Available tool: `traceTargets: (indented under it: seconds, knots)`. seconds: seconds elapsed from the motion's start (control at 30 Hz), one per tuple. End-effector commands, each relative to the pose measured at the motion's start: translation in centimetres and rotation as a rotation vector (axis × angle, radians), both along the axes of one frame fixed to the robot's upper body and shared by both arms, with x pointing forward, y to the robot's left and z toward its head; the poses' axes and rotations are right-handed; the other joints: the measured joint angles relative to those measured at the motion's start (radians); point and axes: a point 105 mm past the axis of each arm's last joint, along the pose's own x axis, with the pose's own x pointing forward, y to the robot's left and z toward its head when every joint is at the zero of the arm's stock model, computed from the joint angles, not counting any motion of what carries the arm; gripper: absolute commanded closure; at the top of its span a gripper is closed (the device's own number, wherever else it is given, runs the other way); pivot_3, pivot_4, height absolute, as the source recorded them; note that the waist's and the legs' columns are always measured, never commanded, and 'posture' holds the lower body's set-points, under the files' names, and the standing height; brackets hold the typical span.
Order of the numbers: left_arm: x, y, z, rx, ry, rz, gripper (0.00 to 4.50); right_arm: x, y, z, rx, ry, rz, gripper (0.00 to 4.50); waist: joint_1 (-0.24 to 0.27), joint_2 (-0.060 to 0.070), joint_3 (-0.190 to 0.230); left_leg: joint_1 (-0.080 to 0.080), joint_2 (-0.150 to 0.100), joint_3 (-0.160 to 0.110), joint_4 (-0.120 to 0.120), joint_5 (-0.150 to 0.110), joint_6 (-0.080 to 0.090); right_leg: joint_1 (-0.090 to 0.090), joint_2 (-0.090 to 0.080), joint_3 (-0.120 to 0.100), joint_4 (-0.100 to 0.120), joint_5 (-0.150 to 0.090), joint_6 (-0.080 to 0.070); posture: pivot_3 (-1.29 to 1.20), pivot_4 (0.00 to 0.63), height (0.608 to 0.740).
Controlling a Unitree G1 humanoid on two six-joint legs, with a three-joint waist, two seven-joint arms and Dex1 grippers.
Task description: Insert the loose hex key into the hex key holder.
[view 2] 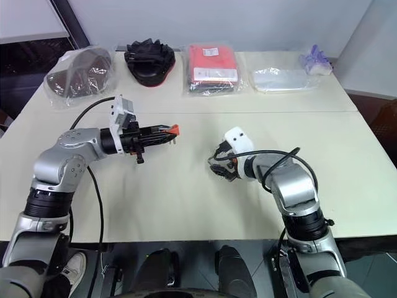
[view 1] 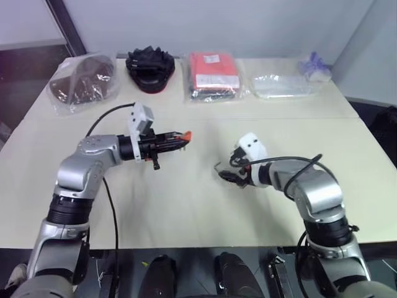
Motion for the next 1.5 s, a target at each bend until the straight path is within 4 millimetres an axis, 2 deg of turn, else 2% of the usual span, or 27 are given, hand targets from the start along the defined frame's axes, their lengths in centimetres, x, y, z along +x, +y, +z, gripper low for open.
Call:
traceTargets:
  seconds: [0.03, 0.3, 0.5, 0.67, 0.97, 1.07, 1.27, 1.43, 1.5]
  knots:
    - [-0.2, 0.5, 1.3, -0.016, -0.052, 0.003, 4.22, 0.9, 0.0, 0.3, -0.002, -0.044, -0.024, 0.59, 0.0, 0.0, 0.0, 0.0, 0.0, 0.0, 0.0, 0.0, 0.0, 0.0, 0.0, 0.0, 0.0, 0.0, 0.0, 0.0, 0.15, 0.74]
    - [-0.3, 0.6, 1.1, -0.012, -0.047, 0.011, 4.22, 1.5, 0.6, -0.7, -0.016, -0.044, -0.029, 0.59, -0.001, 0.0, 0.0, 0.001, 0.0, 0.0, 0.0, 0.0, 0.0, 0.001, 0.0, 0.0, 0.0, 0.0, 0.0, 0.0, 0.15, 0.74]
    - [-0.3, 0.7, 1.0, -0.016, -0.046, 0.026, 4.22, 0.4, 2.4, -1.1, -0.027, -0.029, 0.048, 0.59, -0.003, 0.0, 0.0, 0.001, 0.001, 0.0, 0.0, 0.0, 0.0, 0.001, 0.001, 0.0, 0.0, 0.0, 0.0, 0.0, 0.15, 0.74]
    - [-0.4, 0.7, 1.0, -0.016, -0.049, 0.032, 4.22, 0.2, 2.2, -1.5, -0.093, -0.045, 0.073, 0.59, -0.005, 0.0, 0.0, 0.001, 0.001, 0.0, 0.0, 0.0, 0.0, 0.0, 0.001, 0.0, 0.0, 0.0, 0.0, 0.0, 0.15, 0.74]
    - [-0.5, 0.8, 1.1, -0.015, -0.048, 0.041, 4.22, -0.3, 3.0, -1.8, -0.102, -0.042, 0.106, 0.59, -0.004, 0.0, 0.0, 0.001, 0.001, 0.0, 0.0, 0.0, 0.0, 0.0, 0.001, 0.0, 0.0, 0.0, 0.0, 0.0, 0.15, 0.74]
    - [-0.6, 0.8, 1.1, -0.012, -0.046, 0.043, 4.22, -0.3, 3.2, -1.9, -0.094, -0.033, 0.105, 1.42, -0.006, 0.0, 0.0, 0.001, 0.001, 0.0, 0.0, 0.0, 0.001, 0.0, 0.001, 0.0, 0.0, 0.0, 0.0, 0.0, 0.15, 0.74]
    - [-0.5, 0.9, 1.3, -0.016, -0.049, 0.052, 4.22, 0.1, 2.9, -2.6, -0.031, 0.028, 0.049, 4.42, -0.007, 0.0, 0.0, 0.001, 0.001, 0.0, 0.0, 0.0, 0.001, 0.001, 0.001, 0.0, 0.0, 0.0, 0.0, 0.0, 0.15, 0.74]
    - [-0.5, 0.7, 1.3, -0.025, -0.043, 0.05, 4.22, 0.8, 2.4, -2.2, -0.022, 0.003, 0.028, 4.42, -0.007, 0.0, 0.0, 0.001, 0.001, 0.0, 0.0, 0.0, 0.001, 0.001, 0.001, 0.0, 0.0, 0.0, 0.0, 0.0, 0.15, 0.74]
    - [-0.5, 0.3, 1.2, -0.034, -0.035, 0.038, 4.22, 1.7, 2.5, -0.1, 0.005, -0.132, 0.046, 4.42, -0.008, 0.0, 0.0, 0.001, 0.001, 0.0, 0.0, 0.0, 0.001, 0.001, 0.001, 0.0, 0.0, 0.0, 0.0, 0.0, 0.15, 0.74]
